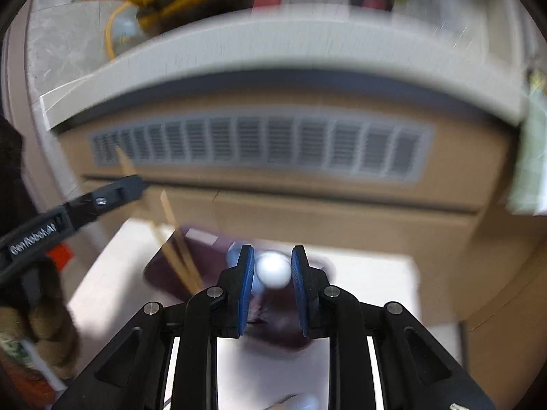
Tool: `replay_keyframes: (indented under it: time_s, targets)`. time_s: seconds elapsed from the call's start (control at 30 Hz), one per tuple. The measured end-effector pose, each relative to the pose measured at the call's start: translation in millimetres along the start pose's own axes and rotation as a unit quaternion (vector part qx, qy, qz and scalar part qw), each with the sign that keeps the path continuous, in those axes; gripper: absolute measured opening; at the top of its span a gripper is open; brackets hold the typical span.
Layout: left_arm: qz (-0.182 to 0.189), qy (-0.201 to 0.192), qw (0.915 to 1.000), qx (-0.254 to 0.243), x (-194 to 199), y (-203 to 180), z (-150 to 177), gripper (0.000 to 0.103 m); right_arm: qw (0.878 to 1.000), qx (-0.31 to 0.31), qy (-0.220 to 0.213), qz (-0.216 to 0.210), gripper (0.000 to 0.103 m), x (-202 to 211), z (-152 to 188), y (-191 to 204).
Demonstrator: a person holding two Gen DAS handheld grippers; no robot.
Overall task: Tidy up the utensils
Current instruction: 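Lower the chopstick and white-ball spoon into the caddy and open both tools, then grasp the wooden spoon by its handle with the right tool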
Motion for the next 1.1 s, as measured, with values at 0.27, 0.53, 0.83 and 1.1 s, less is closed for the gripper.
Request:
replay_keyframes:
  time_s: [0.27, 0.53, 0.83, 1.1]
  targets:
    - [-0.036, -0.009, 0.9988, 0.033, 31.7, 20.1, 38.4, 0.032, 0.993, 0.024, -0.056, 0.104, 0.026, 37.7, 30.0, -15.2]
    - [-0.101, 0.069, 0.9925, -0.007, 68.5, 13.7, 133.0, 0.033, 0.995, 0.002, 0.019, 0.098, 0.027, 56.8, 112.3, -24.9]
    - [-0.154, 0.106, 0.9823, -0.016, 113.6, 14.4, 192.1, 0.033, 0.994, -0.039, 0.090, 0.048, 0.027, 70.8, 202.4, -8.5]
    - [-0.175, 0.119, 0.9773, -0.015, 123.1, 20.1, 200.7, 0.034, 0.992, -0.013, 0.103, 0.071, 0.027, 74.0, 226.8, 4.9]
Point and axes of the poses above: each gripper's, at about its wrist camera, not at the fingertips, and x roughly against the way its jaws point, y to its left, z to its underside, the point moved 5 cm from there along -x, roughly the way its jaws point, and after that the axes turned 2 degrees about -y, right-handed, at the moved point
